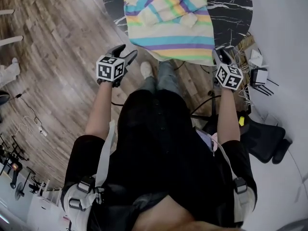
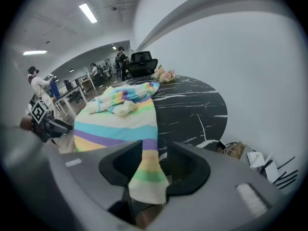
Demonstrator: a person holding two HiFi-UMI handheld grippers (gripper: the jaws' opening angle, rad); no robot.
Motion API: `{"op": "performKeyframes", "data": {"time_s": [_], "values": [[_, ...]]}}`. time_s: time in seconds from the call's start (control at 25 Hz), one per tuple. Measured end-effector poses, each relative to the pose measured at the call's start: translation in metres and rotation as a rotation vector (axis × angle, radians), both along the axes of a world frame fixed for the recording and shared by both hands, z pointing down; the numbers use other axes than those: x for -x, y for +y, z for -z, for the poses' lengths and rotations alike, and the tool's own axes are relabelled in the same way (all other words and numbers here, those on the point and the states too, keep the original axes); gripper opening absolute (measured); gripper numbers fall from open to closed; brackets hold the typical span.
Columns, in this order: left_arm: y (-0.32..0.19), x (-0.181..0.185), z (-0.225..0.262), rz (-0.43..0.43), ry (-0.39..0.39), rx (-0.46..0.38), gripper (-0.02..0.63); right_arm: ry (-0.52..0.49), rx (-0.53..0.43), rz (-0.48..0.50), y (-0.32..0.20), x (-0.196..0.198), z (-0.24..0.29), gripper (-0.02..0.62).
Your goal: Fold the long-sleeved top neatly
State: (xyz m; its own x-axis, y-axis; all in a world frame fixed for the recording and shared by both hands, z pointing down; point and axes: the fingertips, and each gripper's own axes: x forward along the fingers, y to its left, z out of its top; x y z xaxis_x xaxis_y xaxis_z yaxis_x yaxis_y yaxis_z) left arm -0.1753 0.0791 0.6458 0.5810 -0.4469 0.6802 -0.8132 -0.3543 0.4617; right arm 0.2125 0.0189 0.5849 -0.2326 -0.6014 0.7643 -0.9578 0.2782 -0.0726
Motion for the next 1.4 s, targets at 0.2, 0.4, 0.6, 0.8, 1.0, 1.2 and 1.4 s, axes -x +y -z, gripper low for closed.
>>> {"op": "performKeyframes", "data": {"time_s": [0.2,0.4,0.6,0.8,1.0,1.2,1.4], "values": [[0.006,-0.018,-0.034,-0.121,0.002,0.006,0.275,0.008,0.014,0.0,0.029,-0.001,-0.008,0.161],[-0.004,-0.038,-0.064,-0.197,0.047,-0.046,0.28,0.023,0.01,-0.023,0.048,-0.018,-0.007,0.161],[-0.011,-0.059,-0.082,-0.27,0.122,-0.077,0.284,0.072,0.023,-0.037,0.061,-0.038,-0.01,0.161],[0.002,-0.067,-0.072,-0.289,0.134,-0.069,0.063,0.058,0.077,-0.017,0.074,-0.042,-0.019,0.16],[0.024,-0.06,-0.043,-0.276,0.134,-0.057,0.029,-0.029,0.093,0.047,0.072,-0.02,-0.017,0.161],[0.044,-0.051,-0.012,-0.231,0.137,-0.047,0.028,-0.116,0.159,0.079,0.066,-0.015,-0.036,0.23],[0.05,-0.045,0.013,-0.15,0.138,-0.049,0.028,-0.238,0.242,0.178,0.063,-0.013,-0.042,0.275]]}}
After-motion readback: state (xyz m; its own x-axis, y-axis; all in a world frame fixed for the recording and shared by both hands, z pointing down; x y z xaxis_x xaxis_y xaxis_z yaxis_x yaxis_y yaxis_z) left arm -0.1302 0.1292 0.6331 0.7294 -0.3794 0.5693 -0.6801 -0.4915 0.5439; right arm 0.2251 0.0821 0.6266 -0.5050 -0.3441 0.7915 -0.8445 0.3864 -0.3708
